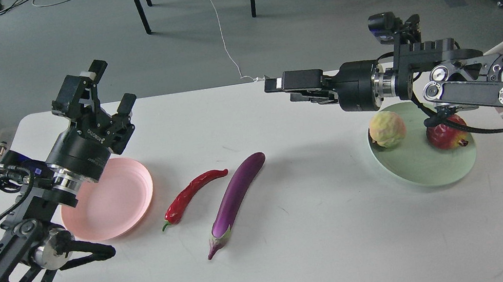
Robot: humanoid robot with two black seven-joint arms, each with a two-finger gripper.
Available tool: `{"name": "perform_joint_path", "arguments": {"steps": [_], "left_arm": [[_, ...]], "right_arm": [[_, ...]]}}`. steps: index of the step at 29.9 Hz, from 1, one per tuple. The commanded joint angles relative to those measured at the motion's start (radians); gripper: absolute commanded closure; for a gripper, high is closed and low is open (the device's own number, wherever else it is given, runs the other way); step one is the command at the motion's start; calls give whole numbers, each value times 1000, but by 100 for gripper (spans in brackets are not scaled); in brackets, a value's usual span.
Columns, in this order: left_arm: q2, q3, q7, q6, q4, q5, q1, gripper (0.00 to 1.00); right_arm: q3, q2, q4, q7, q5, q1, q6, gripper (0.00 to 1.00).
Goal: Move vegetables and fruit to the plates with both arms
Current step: 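Release the peach and raise the right gripper away, then reach the left gripper over and grasp the purple eggplant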
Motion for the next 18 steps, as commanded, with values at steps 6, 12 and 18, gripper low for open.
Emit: {"name": "perform_joint_path", "arguments": {"steps": [6, 12, 18], "left_arm": [[25, 120, -23, -124, -65, 692, -88, 2], [31, 345, -32, -194, -39, 1067, -316, 2], [25, 621, -31, -256, 108, 1202, -609, 2]], "right_arm": [[398, -115, -51, 0, 328, -335, 81, 2], [639, -178, -57, 0, 373, -567, 113, 2], [779, -186, -55, 0, 371, -719, 119, 2]]}}
